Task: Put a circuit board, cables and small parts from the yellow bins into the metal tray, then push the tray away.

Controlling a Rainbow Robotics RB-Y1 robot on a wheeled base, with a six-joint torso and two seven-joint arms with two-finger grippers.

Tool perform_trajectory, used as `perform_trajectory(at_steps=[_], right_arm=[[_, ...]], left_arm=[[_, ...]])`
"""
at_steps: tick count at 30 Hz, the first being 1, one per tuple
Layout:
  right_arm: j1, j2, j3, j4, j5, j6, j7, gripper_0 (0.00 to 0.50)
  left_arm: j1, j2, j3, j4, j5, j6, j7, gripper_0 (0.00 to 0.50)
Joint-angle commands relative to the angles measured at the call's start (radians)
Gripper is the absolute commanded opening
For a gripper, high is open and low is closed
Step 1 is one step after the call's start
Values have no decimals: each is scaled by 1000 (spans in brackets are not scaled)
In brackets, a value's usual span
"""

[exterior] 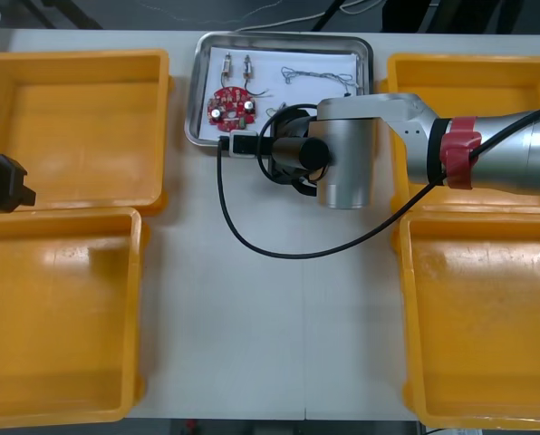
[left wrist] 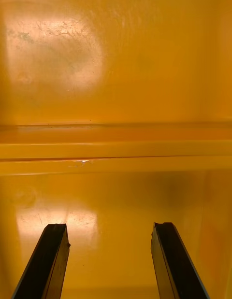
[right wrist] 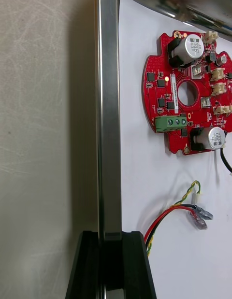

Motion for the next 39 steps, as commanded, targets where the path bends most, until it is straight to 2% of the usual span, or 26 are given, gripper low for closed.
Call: perform_trajectory(at_steps=[1,5,6,8,9,10,11,13,24,39], right_arm=[[-54,23,4,14,4,-14,8,0],[-54,23,4,12,4,-22,14,0],[-54,23,4,12,4,-22,14,28],[-54,24,3,3,4,-22,17,264],[-54,24,3,1,4,-22,17,318],[-55,24,3,-3,4,-22,15,409],[-57,24,3,-9,4,-22,15,465],[-57,24,-2,-15,4,-22,17,500],[-55,21,-28,-68,3,-3,6,500],[-8,19,-197,-264,-45,308,-3,500]], left_arm=[[18,44,30,-26,7,2,26,500],[18,44,30,-26,7,2,26,500],[18,44,30,-26,7,2,26,500],[18,44,30,-26,7,2,26,500],[18,44,30,-26,7,2,26,500],[18,44,30,-26,7,2,26,500],[18,44,30,-26,7,2,26,500],[18,44,30,-26,7,2,26,500],[18,44,30,-26,7,2,26,500],[18,44,30,-26,7,2,26,500]])
